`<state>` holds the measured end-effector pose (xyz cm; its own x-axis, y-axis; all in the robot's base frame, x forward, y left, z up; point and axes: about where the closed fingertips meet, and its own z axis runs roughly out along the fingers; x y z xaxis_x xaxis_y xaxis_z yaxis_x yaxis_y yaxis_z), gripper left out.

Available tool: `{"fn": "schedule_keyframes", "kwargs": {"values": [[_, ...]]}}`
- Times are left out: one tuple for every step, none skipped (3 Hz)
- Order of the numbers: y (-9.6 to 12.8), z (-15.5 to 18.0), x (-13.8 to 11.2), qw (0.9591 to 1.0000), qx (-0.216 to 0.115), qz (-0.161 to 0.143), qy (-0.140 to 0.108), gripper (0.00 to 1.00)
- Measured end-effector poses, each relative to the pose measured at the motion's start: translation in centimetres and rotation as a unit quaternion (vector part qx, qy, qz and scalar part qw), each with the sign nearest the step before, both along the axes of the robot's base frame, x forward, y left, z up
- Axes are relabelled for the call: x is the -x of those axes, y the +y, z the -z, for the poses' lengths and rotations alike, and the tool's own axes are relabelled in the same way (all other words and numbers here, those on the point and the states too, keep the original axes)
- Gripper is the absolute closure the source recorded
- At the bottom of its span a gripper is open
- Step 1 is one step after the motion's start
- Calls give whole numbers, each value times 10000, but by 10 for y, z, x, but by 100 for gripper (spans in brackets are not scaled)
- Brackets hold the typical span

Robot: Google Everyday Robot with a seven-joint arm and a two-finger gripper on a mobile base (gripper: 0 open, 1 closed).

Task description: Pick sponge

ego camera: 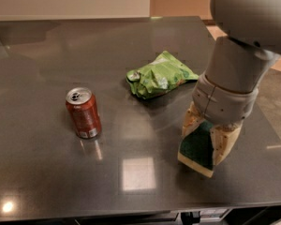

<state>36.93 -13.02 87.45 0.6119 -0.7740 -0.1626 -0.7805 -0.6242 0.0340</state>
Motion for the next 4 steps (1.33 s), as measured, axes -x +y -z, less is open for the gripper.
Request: {"fn": "schedule_keyframes", "kwargs": {"values": [[13,-31,-9,9997,-145,125,-118,100],[26,-55,-23,9986,-342,271,-283,100],[32,-59,-32,9974,-451,299,-486,100],[36,-61,-38,9962,-525,317,-622,100]]}}
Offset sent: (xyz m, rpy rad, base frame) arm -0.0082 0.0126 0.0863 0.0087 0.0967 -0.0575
